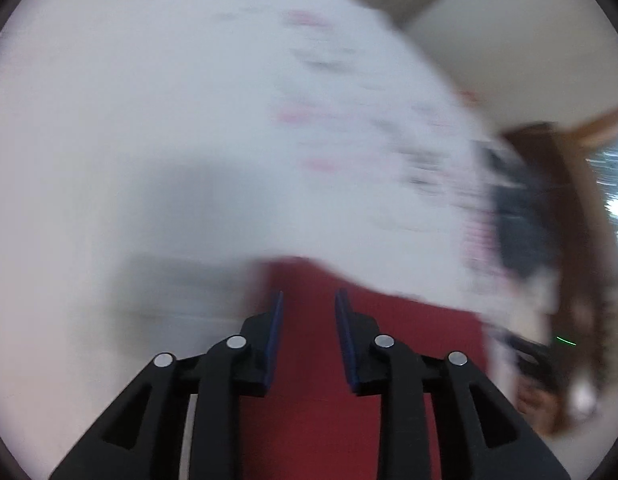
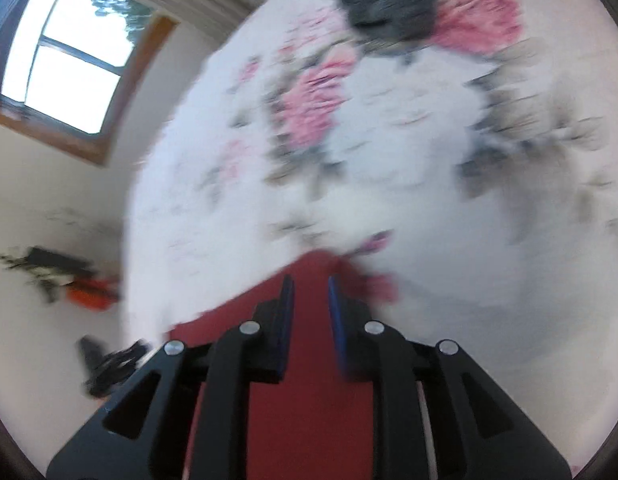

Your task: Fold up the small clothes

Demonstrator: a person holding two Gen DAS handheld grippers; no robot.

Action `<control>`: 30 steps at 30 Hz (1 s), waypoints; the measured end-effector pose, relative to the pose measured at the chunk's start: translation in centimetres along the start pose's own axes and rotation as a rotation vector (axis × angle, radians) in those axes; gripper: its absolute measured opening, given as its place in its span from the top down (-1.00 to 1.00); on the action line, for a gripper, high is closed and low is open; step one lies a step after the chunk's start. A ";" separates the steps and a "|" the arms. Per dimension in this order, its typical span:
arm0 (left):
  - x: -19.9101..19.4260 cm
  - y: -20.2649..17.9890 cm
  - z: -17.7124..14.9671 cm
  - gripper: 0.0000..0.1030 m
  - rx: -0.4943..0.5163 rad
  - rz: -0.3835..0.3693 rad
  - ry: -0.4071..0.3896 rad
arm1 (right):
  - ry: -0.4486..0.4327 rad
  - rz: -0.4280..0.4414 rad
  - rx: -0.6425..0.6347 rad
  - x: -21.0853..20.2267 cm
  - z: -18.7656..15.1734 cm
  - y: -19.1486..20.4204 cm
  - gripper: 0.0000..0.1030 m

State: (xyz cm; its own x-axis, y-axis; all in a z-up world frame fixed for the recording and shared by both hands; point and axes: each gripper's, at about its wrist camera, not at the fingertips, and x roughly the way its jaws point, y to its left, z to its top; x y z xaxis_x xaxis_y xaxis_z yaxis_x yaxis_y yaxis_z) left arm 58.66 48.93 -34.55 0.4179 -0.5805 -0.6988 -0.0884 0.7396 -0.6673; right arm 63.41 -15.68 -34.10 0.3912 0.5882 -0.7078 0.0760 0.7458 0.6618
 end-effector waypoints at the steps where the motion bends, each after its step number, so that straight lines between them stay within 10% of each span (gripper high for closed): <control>1: 0.7 -0.3 -0.1 0.46 0.009 -0.025 0.025 | 0.034 0.026 0.003 0.8 -0.3 0.0 0.66; 5: 4.5 2.3 -0.5 0.55 -0.051 0.071 0.125 | 0.150 0.002 0.060 4.3 -1.6 -2.1 0.72; 6: 5.1 3.1 -0.6 0.79 -0.070 0.095 0.139 | 0.155 -0.023 0.066 4.7 -1.8 -2.8 1.00; 10: 4.7 3.5 -1.0 0.88 -0.066 0.133 0.130 | 0.112 -0.037 0.104 3.6 -2.1 -4.4 0.90; 15: 0.1 0.7 -3.8 0.74 0.060 -0.100 0.095 | 0.143 0.118 -0.018 0.6 -5.7 -1.1 0.83; 22: 1.5 4.3 -6.2 0.96 -0.016 0.012 0.147 | 0.147 0.094 0.117 -0.1 -8.6 -5.9 0.99; 30: -3.8 1.8 -13.1 0.89 0.054 -0.206 0.151 | 0.241 0.199 -0.020 -2.2 -16.4 -1.3 0.88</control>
State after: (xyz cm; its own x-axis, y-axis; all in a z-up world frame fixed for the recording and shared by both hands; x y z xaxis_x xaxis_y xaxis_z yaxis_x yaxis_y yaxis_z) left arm 45.03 48.02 -36.46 0.2817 -0.7620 -0.5831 0.0342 0.6153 -0.7876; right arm 47.46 -12.79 -37.41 0.1677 0.7789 -0.6043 0.0007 0.6129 0.7902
